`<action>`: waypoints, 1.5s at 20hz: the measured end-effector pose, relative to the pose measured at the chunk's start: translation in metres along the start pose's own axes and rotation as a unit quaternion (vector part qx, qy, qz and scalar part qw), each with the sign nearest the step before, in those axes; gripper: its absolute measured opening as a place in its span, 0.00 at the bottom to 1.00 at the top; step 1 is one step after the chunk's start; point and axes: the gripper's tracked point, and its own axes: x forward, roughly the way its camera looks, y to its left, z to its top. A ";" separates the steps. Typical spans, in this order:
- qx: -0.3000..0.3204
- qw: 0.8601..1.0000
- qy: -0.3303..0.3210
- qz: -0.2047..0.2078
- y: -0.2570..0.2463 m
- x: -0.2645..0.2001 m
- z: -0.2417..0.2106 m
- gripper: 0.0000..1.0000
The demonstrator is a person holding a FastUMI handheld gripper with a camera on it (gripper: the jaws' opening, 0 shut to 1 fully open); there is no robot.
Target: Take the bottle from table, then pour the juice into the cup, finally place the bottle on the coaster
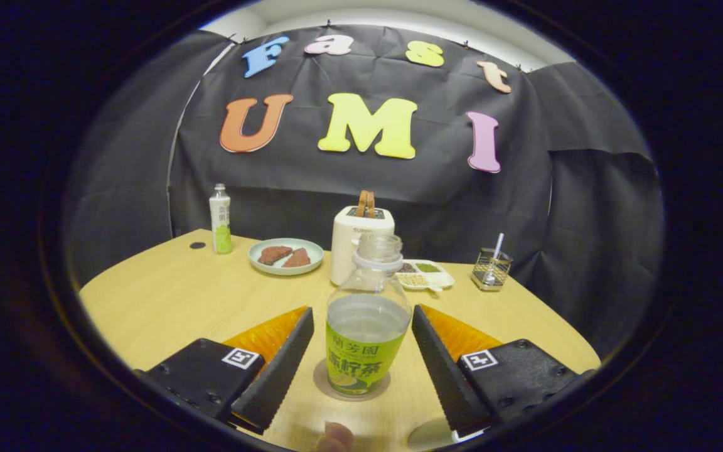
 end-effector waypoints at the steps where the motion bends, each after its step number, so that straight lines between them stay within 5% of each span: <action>1: 0.001 1.000 -0.001 -0.008 -0.004 -0.008 0.002 1.00; 12: 0.012 0.998 -0.044 -0.054 -0.027 -0.143 0.035 1.00; 22: 0.057 0.994 -0.091 -0.027 -0.038 -0.274 0.029 1.00; 30: 0.090 0.992 -0.084 -0.025 -0.049 -0.327 -0.004 1.00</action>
